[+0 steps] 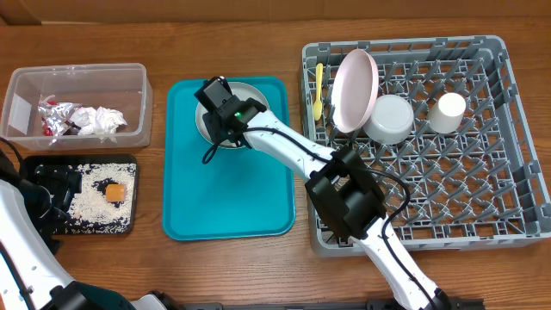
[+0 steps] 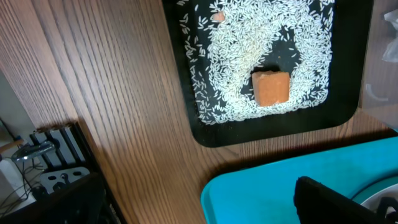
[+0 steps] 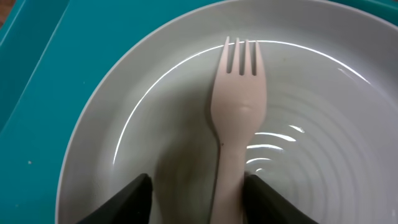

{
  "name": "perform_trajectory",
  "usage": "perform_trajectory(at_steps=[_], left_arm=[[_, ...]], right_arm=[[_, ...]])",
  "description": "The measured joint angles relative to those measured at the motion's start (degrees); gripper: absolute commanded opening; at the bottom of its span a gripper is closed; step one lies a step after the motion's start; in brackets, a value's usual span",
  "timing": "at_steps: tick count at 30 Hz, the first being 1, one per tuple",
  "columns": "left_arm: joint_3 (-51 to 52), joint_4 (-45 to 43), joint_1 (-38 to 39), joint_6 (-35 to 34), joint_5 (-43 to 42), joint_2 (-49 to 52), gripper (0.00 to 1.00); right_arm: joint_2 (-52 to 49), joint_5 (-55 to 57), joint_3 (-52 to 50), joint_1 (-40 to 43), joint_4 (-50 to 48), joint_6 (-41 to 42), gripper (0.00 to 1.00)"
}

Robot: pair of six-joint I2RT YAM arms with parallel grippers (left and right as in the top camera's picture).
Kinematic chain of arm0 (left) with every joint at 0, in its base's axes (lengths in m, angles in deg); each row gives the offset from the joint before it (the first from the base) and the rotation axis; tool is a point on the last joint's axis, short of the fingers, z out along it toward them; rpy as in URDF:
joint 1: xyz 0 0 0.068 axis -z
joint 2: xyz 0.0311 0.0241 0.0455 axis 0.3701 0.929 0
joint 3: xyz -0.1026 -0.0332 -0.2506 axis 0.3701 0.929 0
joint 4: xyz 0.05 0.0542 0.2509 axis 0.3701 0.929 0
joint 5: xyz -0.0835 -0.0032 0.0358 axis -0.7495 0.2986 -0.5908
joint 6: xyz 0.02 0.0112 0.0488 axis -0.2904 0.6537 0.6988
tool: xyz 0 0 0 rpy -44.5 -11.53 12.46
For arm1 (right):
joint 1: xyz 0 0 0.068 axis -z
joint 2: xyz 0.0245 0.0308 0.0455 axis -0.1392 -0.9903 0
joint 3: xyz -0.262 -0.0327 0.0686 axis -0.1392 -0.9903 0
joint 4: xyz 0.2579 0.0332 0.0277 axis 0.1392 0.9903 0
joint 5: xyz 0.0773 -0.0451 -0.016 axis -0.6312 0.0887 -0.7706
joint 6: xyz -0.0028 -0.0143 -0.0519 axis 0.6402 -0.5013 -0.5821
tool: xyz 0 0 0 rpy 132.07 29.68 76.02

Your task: Sort waste into correct bins and load items into the dishwasher rack

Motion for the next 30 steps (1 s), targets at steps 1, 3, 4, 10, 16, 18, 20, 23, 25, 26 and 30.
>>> perform_trajectory(at_steps=[1, 3, 4, 10, 16, 18, 20, 23, 25, 26, 30], left_arm=[[0.0, 0.0, 0.0, 0.0, 0.0, 0.0, 1.00], [0.0, 0.0, 0.0, 0.0, 0.0, 0.0, 1.00], [0.0, 0.0, 0.0, 0.0, 0.0, 0.0, 1.00], [0.0, 0.0, 0.0, 0.0, 0.0, 0.0, 1.00], [0.0, 0.0, 0.0, 0.0, 0.0, 0.0, 1.00], [0.0, 0.0, 0.0, 0.0, 0.0, 0.0, 1.00], [0.0, 0.0, 0.0, 0.0, 0.0, 0.0, 1.00], [0.0, 0.0, 0.0, 0.0, 0.0, 0.0, 1.00], [0.0, 0.0, 0.0, 0.0, 0.0, 0.0, 1.00], [0.0, 0.0, 0.0, 0.0, 0.0, 0.0, 1.00], [0.0, 0.0, 0.0, 0.0, 0.0, 0.0, 1.00]], right_arm=[[0.0, 0.0, 0.0, 0.1, 0.0, 0.0, 0.32], [-0.1, 0.0, 0.1, 0.5, 0.2, 0.1, 0.17], [-0.1, -0.1, 0.1, 0.7, 0.5, 0.3, 0.13], [-0.1, -0.3, 0.4, 1.3, 0.9, 0.2, 0.04], [-0.2, -0.2, 1.2, 1.3, 1.1, 0.2, 0.04], [-0.2, -0.2, 1.2, 1.3, 1.3, 0.2, 0.04], [-0.2, -0.2, 1.3, 1.3, 1.4, 0.2, 0.23], [-0.2, -0.5, 1.3, 1.3, 1.4, 0.2, 0.57], [-0.3, -1.4, 1.3, 1.3, 0.9, 0.3, 0.62], [-0.3, -2.1, 1.3, 1.3, 0.4, 0.2, 0.63], [-0.3, -4.0, 1.3, 1.4, -1.5, 0.0, 0.63]])
